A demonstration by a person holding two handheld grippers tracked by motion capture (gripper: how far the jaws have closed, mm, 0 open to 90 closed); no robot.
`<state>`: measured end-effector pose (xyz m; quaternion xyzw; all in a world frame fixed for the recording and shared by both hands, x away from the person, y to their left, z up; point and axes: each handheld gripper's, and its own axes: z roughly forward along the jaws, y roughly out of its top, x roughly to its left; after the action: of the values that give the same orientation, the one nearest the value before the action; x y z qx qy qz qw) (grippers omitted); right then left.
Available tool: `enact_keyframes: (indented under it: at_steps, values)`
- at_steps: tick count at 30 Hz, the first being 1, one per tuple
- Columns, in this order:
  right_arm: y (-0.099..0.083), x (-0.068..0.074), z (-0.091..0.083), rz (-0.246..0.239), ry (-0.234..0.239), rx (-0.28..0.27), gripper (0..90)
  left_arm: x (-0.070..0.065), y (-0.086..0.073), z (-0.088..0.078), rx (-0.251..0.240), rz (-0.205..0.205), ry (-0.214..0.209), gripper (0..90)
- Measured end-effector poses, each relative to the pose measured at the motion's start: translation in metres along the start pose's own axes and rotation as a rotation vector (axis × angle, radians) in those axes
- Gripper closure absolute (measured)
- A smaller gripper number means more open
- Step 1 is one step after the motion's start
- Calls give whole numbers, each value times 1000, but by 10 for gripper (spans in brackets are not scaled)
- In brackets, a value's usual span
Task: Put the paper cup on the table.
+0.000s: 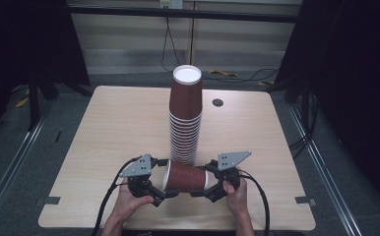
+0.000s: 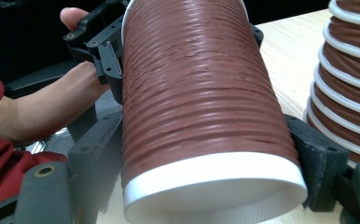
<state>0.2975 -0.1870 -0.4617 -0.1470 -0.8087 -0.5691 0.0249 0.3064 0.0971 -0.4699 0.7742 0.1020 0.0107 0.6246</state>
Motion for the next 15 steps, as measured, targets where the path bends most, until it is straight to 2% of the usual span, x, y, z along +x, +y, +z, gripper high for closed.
enact_keyframes:
  at_steps: [2,4,6,7,12,13,15]
  values:
    - [0,0,1,-1,7,3,217,0,0,1,0,-3,-2,17]
    - [-1,-1,1,-2,14,4,217,1,0,1,-11,-10,-23,22]
    - [-1,0,0,-5,9,6,218,0,1,1,-1,-5,-9,29]
    - [-1,0,0,-6,7,6,218,1,1,1,-3,-5,-28,33]
    - [-1,0,2,-11,0,-10,212,1,2,-2,2,0,-15,47]
    - [-2,0,3,-9,1,-8,208,1,2,-2,4,3,-1,48]
    - [-2,0,4,-2,-7,-10,193,1,3,-4,4,3,-10,52]
